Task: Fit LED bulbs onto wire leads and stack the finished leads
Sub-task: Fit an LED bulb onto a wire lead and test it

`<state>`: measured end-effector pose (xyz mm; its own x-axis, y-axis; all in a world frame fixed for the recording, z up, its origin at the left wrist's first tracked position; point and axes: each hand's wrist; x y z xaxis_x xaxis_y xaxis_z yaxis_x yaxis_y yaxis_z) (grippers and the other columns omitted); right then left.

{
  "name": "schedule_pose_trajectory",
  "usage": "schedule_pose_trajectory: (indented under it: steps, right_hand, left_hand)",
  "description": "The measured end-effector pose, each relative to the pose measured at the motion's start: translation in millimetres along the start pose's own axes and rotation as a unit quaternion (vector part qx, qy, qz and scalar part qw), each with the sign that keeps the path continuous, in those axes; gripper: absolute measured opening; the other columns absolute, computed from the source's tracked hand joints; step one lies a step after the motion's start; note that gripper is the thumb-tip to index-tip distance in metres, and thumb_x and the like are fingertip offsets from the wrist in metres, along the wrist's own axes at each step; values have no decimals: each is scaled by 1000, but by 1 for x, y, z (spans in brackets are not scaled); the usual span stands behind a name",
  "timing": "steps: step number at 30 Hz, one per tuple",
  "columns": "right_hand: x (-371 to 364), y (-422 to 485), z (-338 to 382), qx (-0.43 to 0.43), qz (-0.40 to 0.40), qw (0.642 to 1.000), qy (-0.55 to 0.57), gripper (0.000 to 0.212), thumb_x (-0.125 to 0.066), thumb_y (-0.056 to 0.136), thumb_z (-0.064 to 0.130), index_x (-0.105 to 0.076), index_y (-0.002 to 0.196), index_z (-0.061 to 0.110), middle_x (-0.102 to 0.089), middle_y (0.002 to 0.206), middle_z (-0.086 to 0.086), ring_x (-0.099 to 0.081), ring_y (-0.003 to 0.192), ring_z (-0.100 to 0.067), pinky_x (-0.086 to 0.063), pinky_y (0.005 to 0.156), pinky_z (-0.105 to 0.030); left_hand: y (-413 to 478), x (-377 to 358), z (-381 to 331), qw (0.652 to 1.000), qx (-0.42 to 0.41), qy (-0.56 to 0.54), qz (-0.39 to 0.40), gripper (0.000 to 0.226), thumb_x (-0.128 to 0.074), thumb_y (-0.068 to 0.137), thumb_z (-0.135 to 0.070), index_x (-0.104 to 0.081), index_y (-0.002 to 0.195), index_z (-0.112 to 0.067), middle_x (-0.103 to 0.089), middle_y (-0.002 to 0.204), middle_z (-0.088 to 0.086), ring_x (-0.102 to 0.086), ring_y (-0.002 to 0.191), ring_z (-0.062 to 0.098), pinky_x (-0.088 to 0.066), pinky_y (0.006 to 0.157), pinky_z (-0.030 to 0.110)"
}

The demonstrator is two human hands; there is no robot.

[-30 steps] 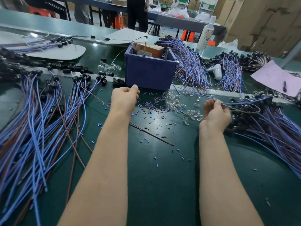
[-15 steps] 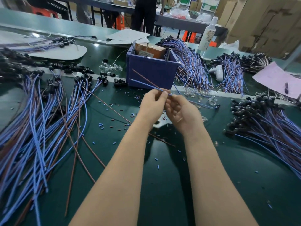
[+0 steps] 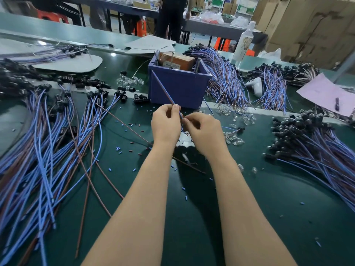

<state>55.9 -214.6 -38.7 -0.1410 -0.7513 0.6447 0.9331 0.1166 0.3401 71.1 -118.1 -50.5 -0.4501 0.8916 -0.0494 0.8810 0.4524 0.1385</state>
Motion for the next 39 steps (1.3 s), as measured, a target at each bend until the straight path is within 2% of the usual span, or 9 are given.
schedule_pose_trajectory:
  steps: [5, 7, 10, 14, 16, 20, 27, 29, 39]
  right_hand:
    - [-2, 2, 0, -27, -65, 997, 26, 18, -53, 94, 20, -66, 94, 9, -71, 87, -7, -64, 85, -25, -49, 79, -41]
    - [-3, 2, 1, -41, -83, 995, 34, 17, -51, 95, 19, -64, 95, 8, -70, 89, -8, -64, 87, -27, -48, 82, -42]
    - [-2, 2, 2, -38, -134, 990, 17, 17, -50, 95, 20, -63, 95, 9, -69, 90, -6, -61, 89, -26, -45, 82, -37]
    - [6, 6, 0, -71, -230, 968, 63, 13, -42, 99, 20, -53, 96, 13, -63, 80, 2, -56, 78, -14, -40, 73, -28]
    - [5, 6, -1, -107, -206, 962, 144, 10, -40, 100, 16, -48, 103, 10, -62, 72, 4, -58, 66, -8, -45, 66, -25]
    - [-3, 2, 1, -80, -138, 983, 91, 26, -45, 97, 14, -47, 123, 10, -67, 80, -9, -62, 80, -26, -47, 78, -38]
    - [-8, 4, -1, -65, -89, 993, 45, 30, -46, 96, 14, -57, 125, 11, -71, 99, -10, -63, 96, -25, -46, 90, -34]
    - [-9, 3, -2, -65, -78, 994, 32, 30, -47, 96, 14, -58, 124, 10, -71, 100, -10, -63, 98, -23, -44, 88, -27]
    - [-10, 5, -6, -86, -72, 993, 35, 36, -42, 96, 13, -51, 131, 10, -69, 107, -13, -61, 101, -26, -46, 88, -31]
  left_hand:
    - [-3, -4, -2, 997, -1, -15, 78, 12, -56, 93, -13, -66, 93, -6, -65, 75, 0, -58, 64, 6, -48, 59, 13]
    - [-5, -5, -2, 994, -7, 4, 108, 14, -55, 94, -12, -67, 95, -5, -67, 83, 5, -60, 68, 8, -51, 64, 14]
    - [-3, -3, -2, 997, -9, 6, 73, 17, -51, 96, -14, -63, 84, -12, -67, 83, 5, -63, 80, 19, -50, 80, 30]
    - [-1, -1, -2, 998, 20, -61, 13, 22, -44, 99, -14, -55, 80, -15, -64, 67, -2, -62, 63, 12, -50, 69, 27]
    - [0, 0, 0, 999, 4, -38, -11, 19, -44, 99, -15, -58, 85, -13, -60, 62, -5, -57, 58, 7, -50, 67, 25]
    - [3, 1, 4, 1000, -10, -12, -25, 18, -45, 98, -15, -61, 90, -12, -58, 63, -6, -55, 61, 9, -48, 68, 28]
    - [4, 2, 7, 1000, -5, 12, 0, 19, -45, 98, -17, -64, 93, -14, -59, 64, -7, -55, 64, 8, -45, 65, 22]
    - [5, 2, 7, 1000, -3, 11, 3, 19, -46, 98, -16, -63, 92, -14, -59, 63, -7, -55, 64, 9, -45, 65, 23]
    - [6, 3, 8, 1000, -6, -6, -5, 18, -45, 98, -17, -63, 92, -15, -60, 64, -7, -55, 61, 9, -44, 63, 23]
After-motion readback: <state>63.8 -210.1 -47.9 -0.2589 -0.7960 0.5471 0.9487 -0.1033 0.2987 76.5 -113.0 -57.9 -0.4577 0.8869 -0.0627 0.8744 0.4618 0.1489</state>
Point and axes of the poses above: each hand's wrist, its own y-axis towards the middle knuckle, its own x-axis out of the back of the hand, z = x × y
